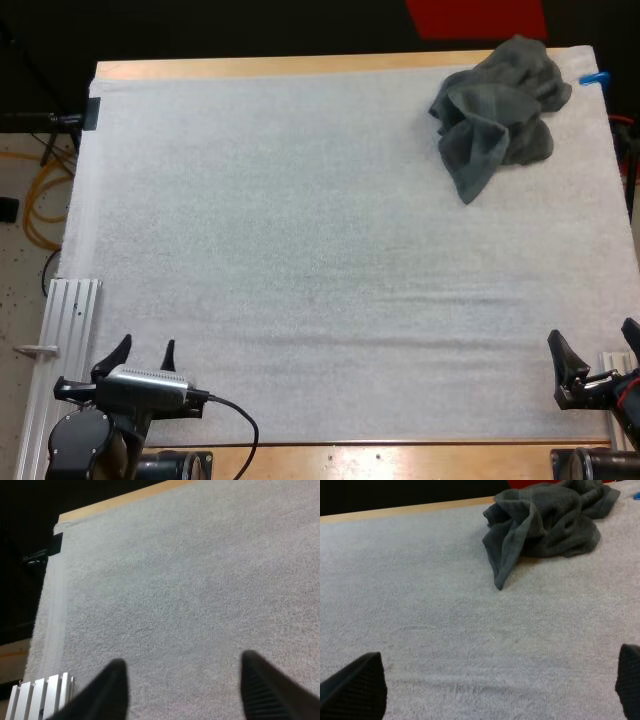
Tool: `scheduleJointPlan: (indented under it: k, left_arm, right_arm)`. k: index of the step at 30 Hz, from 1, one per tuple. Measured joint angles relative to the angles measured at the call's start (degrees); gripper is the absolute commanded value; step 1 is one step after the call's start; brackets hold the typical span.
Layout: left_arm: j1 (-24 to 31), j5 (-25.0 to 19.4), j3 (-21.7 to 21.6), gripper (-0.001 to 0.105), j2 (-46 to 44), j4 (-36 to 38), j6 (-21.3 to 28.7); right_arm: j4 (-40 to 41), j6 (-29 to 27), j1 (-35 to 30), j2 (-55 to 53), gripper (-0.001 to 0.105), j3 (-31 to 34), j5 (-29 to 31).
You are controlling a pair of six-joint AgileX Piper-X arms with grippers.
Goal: Pick towel from pile fold and stack
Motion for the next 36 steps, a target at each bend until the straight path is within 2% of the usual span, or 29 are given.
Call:
scheduleJointPlan:
  k: [4,12,16,18,22,25,29,36]
  left_arm:
    - [0.0,0.44,0.0,0.06,0.0,0.0,0.0]
    - [0.0,5.65,0.0,0.06,0.0,0.0,-0.2]
    - [0.0,6.56,-0.05,0.06,0.0,0.0,-2.33]
    - [0.0,8.6,-0.73,0.06,0.0,0.0,-2.63]
    - [0.0,12.89,-5.15,0.06,1.51,0.0,-2.67]
    - [0.0,16.38,-9.28,0.06,6.59,-0.14,-2.67]
    - [-0.6,22.5,-13.85,0.06,13.86,-0.14,-2.82]
    - [-10.72,26.05,-18.07,0.06,22.76,-0.14,-3.05]
  right_arm:
    - [0.0,0.0,0.0,0.0,0.09,0.0,0.0]
    - [0.0,2.22,0.0,0.0,0.09,0.0,0.0]
    - [0.0,2.67,0.0,0.0,0.09,-0.03,0.58]
    - [0.28,3.35,0.0,0.14,0.09,-0.48,0.62]
    - [0.82,3.54,0.0,3.6,0.09,-4.1,0.64]
    - [0.82,3.49,0.0,7.94,0.09,-7.74,0.37]
    - [0.82,2.62,0.0,14.5,0.09,-13.08,-3.67]
    - [1.49,0.46,0.0,27.26,0.09,-21.56,-10.99]
